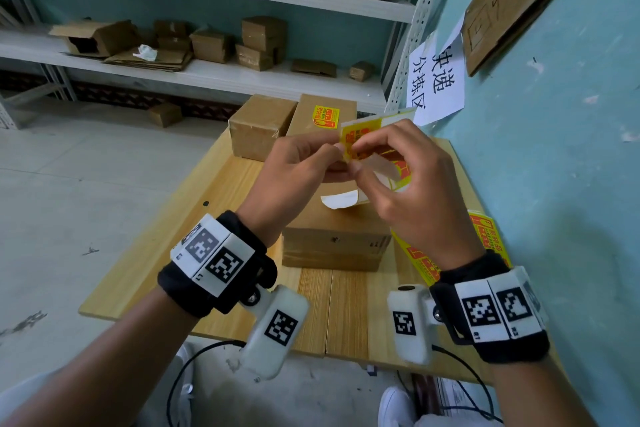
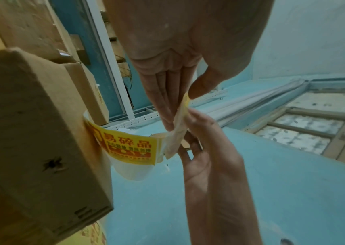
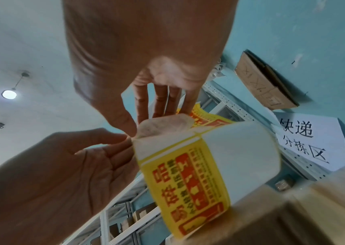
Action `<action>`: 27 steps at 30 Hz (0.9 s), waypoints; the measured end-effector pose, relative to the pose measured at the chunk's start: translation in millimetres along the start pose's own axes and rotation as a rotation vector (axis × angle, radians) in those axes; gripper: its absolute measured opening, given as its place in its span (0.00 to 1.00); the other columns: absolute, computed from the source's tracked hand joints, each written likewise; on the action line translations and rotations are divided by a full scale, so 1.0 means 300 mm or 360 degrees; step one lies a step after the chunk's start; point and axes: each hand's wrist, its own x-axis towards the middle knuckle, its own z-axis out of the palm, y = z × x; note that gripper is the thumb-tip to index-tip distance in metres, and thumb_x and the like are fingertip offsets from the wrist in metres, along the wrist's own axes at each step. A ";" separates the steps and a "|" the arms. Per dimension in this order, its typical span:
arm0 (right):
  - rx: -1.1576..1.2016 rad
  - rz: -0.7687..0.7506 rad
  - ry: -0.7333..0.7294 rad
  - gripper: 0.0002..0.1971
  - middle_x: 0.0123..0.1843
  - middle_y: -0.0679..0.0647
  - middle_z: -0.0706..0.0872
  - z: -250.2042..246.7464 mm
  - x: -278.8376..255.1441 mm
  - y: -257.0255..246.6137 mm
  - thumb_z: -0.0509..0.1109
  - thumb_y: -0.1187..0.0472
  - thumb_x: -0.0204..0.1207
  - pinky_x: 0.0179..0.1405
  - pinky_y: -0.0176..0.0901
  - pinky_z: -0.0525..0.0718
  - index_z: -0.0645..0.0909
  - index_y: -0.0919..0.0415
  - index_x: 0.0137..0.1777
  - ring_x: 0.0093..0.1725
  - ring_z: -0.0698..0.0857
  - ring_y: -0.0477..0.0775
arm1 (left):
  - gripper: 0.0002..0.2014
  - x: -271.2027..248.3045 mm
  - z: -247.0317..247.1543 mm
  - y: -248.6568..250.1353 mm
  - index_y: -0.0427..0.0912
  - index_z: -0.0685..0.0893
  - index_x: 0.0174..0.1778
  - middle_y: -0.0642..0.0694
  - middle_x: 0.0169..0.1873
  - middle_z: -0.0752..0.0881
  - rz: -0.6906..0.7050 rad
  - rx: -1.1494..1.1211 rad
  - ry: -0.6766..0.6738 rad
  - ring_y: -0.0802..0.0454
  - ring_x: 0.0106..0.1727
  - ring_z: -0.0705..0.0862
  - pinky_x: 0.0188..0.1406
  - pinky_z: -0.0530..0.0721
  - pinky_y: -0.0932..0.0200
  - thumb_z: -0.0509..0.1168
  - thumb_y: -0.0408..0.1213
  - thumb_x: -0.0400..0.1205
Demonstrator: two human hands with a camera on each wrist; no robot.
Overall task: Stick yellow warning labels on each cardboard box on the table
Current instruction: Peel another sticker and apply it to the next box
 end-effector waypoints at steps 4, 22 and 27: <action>0.0006 0.0030 0.0008 0.09 0.50 0.51 0.85 -0.022 0.002 0.016 0.74 0.69 0.73 0.46 0.34 0.81 0.85 0.61 0.53 0.49 0.83 0.46 | 0.20 0.000 -0.013 0.004 0.34 0.82 0.67 0.39 0.57 0.89 0.0023 -0.0028 -0.0081 0.48 0.58 0.89 0.54 0.85 0.62 0.59 0.18 0.81; 0.0573 0.0431 0.0255 0.11 0.54 0.53 0.89 -0.022 0.006 0.017 0.78 0.62 0.76 0.45 0.46 0.91 0.85 0.58 0.57 0.49 0.91 0.49 | 0.25 -0.006 -0.015 0.007 0.46 0.74 0.75 0.42 0.50 0.92 -0.0106 0.0051 -0.0051 0.47 0.48 0.92 0.47 0.90 0.55 0.60 0.21 0.83; 0.0547 0.0462 0.0327 0.09 0.50 0.53 0.90 -0.035 0.010 0.017 0.78 0.63 0.76 0.44 0.41 0.89 0.86 0.58 0.55 0.46 0.91 0.47 | 0.27 0.000 -0.026 0.003 0.47 0.74 0.76 0.45 0.49 0.93 -0.0137 0.0091 -0.0025 0.48 0.47 0.92 0.46 0.89 0.56 0.60 0.21 0.83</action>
